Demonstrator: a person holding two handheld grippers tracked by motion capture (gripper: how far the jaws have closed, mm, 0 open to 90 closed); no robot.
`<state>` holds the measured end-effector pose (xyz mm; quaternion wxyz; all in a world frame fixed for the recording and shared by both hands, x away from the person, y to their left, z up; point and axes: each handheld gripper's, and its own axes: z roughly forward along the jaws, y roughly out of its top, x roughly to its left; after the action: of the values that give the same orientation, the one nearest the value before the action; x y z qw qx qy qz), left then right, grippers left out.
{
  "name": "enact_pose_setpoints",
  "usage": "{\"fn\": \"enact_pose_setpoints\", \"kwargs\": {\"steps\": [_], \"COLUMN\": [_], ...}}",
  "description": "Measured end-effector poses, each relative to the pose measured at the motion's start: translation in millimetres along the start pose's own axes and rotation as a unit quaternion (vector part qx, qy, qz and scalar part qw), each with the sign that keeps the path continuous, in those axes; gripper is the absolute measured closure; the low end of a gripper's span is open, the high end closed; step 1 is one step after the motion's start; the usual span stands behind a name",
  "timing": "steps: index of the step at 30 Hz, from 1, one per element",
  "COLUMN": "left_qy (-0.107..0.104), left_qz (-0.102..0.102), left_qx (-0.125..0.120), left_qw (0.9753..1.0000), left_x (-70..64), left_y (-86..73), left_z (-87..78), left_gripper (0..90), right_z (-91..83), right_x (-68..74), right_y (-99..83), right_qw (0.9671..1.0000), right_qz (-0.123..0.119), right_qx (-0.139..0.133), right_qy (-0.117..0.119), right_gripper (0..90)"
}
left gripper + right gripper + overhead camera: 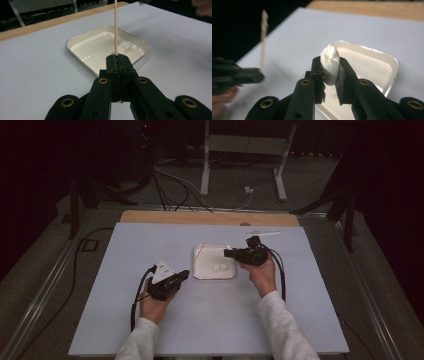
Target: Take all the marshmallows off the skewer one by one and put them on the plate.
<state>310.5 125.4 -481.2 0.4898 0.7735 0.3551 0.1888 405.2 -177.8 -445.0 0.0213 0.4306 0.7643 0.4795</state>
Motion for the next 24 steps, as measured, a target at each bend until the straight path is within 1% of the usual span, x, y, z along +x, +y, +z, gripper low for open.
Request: {"fn": "enact_pose_setpoints", "kwargs": {"steps": [4,6,8,11,13,18,19,21,24], "left_qy": [-0.003,-0.003,-0.004,-0.006,-0.007,-0.007,-0.007,-0.007,-0.007], "left_qz": [-0.007,-0.012,-0.011,-0.017,-0.021,-0.042,-0.045,-0.05,-0.053], "left_qx": [0.002,0.005,0.008,0.011,0.011,0.009,0.009,0.008,0.008], "left_qw": [1.0,0.9999,0.9999,0.9998,0.9997,0.9991,0.9989,0.9987,0.9986], "left_x": [-2.3,-3.8,-5.2,-7.0,-7.5,-5.8,-5.7,-5.5,-5.4], "left_y": [2.0,3.6,5.5,8.8,11.3,18.6,20.1,23.0,27.4], "left_z": [1.6,3.1,4.5,7.5,10.0,17.6,19.4,23.2,28.8], "left_gripper": [90.0,90.0,90.0,90.0,90.0,90.0,90.0,90.0,90.0], "right_z": [12.3,17.4,22.3,28.6,32.3,38.3,39.0,39.6,40.3], "right_x": [-1.3,-1.6,-1.4,-1.0,-0.4,1.7,1.8,1.3,-0.7], "right_y": [-6.9,-9.6,-12.0,-15.1,-16.9,-21.2,-22.1,-23.8,-26.6], "right_qw": [0.9997,0.9992,0.9986,0.9977,0.9968,0.9937,0.9933,0.9932,0.993], "right_qz": [-0.002,-0.008,-0.013,-0.018,-0.025,-0.041,-0.044,-0.044,-0.037], "right_qx": [0.018,0.028,0.039,0.05,0.058,0.078,0.08,0.083,0.088], "right_qy": [-0.017,-0.028,-0.034,-0.043,-0.05,-0.069,-0.071,-0.07,-0.07], "right_gripper": [77.3,77.0,76.7,76.0,75.4,73.9,73.9,73.8,72.2]}}
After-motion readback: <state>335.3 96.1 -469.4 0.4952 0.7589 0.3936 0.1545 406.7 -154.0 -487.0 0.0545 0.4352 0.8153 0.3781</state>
